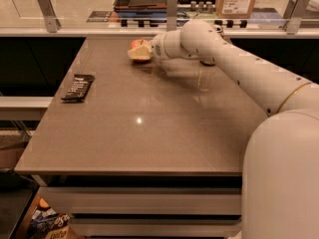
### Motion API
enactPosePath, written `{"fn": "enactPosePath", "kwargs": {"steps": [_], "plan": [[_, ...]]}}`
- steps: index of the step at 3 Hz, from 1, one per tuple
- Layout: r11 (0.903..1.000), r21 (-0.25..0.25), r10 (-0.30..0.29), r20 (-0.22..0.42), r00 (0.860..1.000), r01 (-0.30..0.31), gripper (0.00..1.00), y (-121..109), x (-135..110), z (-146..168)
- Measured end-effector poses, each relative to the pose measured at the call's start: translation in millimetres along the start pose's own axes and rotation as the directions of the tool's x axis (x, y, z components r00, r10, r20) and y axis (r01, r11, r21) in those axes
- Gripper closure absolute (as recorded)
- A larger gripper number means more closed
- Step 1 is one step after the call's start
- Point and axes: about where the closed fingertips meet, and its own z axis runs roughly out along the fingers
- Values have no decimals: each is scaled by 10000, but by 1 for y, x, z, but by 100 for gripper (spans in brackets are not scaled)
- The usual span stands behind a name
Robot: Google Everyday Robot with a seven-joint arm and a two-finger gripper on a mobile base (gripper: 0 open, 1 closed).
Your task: Move apple near rxbar chocolate
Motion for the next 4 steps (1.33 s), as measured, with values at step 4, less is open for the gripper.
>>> {"fn": "enactPosePath", "kwargs": {"steps": [4], "plan": [[9999,-124,2,-56,10000,-3,100,6,3,7]]}}
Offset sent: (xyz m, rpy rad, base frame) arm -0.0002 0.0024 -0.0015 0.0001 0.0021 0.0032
